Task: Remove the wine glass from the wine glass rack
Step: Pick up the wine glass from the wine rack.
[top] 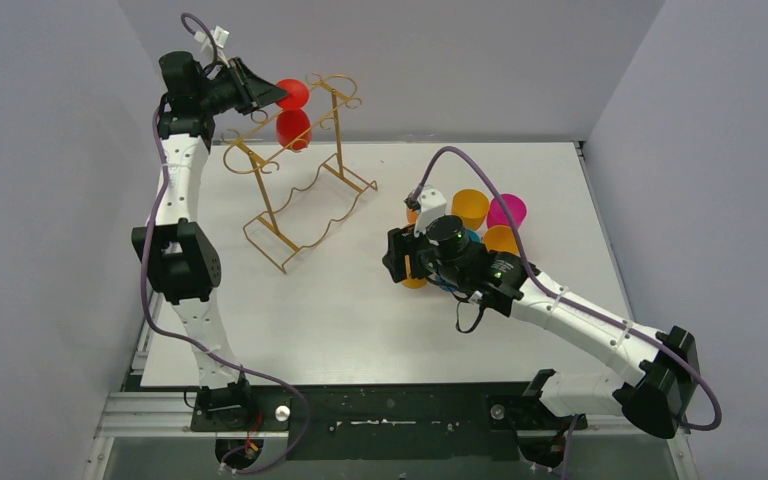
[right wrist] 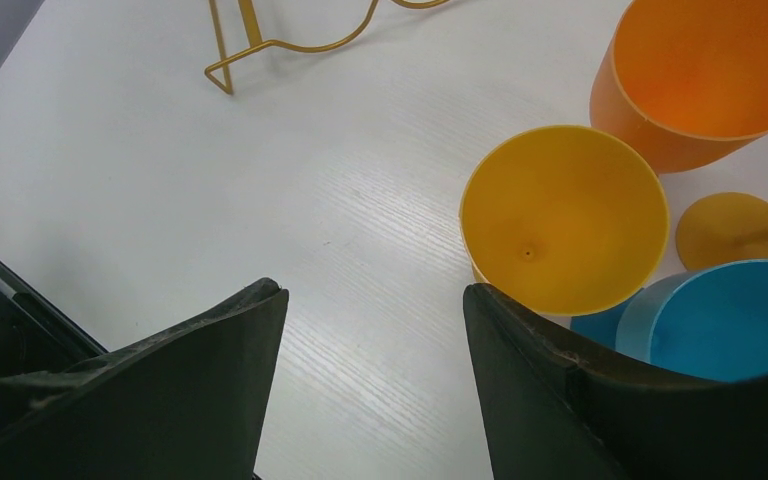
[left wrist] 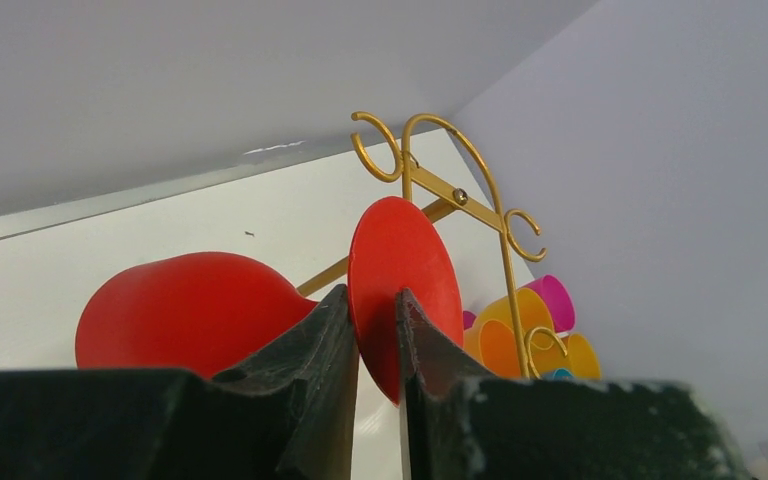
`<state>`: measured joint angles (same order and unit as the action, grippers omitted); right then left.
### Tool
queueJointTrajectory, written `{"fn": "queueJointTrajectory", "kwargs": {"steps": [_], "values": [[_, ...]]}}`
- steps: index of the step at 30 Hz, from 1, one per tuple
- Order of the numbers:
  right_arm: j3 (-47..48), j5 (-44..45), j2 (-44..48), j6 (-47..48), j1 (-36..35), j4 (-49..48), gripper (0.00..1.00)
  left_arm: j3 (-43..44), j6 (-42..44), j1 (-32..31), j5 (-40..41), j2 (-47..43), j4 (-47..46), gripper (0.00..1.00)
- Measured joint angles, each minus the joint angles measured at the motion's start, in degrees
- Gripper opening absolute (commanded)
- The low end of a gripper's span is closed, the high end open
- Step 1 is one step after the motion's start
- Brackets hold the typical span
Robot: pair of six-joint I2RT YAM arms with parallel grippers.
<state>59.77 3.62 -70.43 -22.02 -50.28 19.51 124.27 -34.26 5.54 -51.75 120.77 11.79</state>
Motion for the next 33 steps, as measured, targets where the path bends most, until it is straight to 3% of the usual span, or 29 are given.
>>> {"fn": "queueJointTrajectory", "kwargs": {"steps": [4,10,18,20,24,30,33], "values": [[0.02,0.07,-0.52,-0.35,0.0,0.61,0.66,-1.53,-2.8,0.24,-0.39,-0.26,-2.47,0.13],[0.02,0.26,-1.29,-0.85,0.0,2.03,0.66,-5.88,-9.2,1.07,-1.46,-1.18,-9.92,0.17],[0.02,0.42,-1.36,-1.31,0.0,2.1,0.66,-6.36,-9.66,1.99,-1.97,-1.57,-11.17,0.27],[0.02,0.42,-1.36,-1.4,0.0,2.1,0.66,-6.23,-8.31,2.03,-1.77,-1.97,-9.62,0.25],[0.02,0.39,-1.44,-1.49,0.0,2.1,0.66,-5.31,-5.22,2.03,-1.11,-2.4,-5.79,0.1],[0.04,0.39,-1.73,-1.84,0.0,2.25,0.67,-3.98,-2.62,2.03,-0.5,-2.93,-2.38,0.0],[0.04,0.37,-1.75,-2.01,0.0,2.27,0.67,-3.54,-2.34,2.01,-0.26,-3.5,-1.99,0.0]]}}
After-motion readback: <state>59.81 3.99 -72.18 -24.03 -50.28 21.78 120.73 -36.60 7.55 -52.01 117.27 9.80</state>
